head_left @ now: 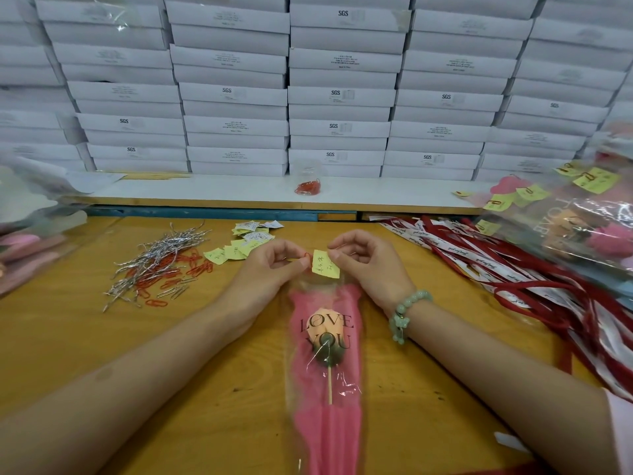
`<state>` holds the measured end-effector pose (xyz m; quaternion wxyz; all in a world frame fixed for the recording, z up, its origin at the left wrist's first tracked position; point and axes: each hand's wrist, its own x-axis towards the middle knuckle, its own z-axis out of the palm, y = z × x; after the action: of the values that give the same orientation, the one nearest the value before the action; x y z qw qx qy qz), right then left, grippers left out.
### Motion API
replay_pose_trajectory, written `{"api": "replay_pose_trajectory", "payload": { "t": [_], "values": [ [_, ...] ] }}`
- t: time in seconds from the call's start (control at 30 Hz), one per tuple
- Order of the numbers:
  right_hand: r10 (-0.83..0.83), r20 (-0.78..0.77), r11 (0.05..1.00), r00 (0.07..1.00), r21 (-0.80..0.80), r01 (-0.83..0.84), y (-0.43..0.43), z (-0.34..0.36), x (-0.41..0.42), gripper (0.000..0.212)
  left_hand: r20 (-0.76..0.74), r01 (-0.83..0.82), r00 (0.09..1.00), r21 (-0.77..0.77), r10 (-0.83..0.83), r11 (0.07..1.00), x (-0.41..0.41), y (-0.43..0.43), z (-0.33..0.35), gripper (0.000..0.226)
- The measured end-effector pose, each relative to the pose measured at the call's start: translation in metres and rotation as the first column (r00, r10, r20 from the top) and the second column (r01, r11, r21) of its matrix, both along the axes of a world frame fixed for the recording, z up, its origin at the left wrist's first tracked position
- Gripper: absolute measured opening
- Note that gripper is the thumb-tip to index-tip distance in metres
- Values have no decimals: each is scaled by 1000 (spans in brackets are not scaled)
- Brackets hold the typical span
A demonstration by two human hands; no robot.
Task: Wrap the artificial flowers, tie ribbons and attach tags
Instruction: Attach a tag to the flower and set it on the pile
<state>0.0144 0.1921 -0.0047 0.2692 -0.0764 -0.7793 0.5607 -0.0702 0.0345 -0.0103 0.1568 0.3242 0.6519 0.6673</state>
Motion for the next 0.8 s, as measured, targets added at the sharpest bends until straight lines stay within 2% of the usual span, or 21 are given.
{"api": "replay_pose_trajectory", "payload": {
  "t": [0.3,0.43,0.63,0.8],
  "values": [
    [2,37,998,999,58,-5,-6,3,4,25,92,-6,996,105,-4,994,-3,0,0,5],
    [-45,59,997,997,72,41,-7,5,3,19,129,-11,992,123,-5,992,-5,0,1,10],
    [-17,69,996,997,88,11,-6,3,2,6,155,15,987,74,-27,997,-6,0,-1,6],
    [-20,124,980,992,201,-5,-9,2,2,14,128,26,991,87,-37,996,-7,-1,0,6]
  ]
}}
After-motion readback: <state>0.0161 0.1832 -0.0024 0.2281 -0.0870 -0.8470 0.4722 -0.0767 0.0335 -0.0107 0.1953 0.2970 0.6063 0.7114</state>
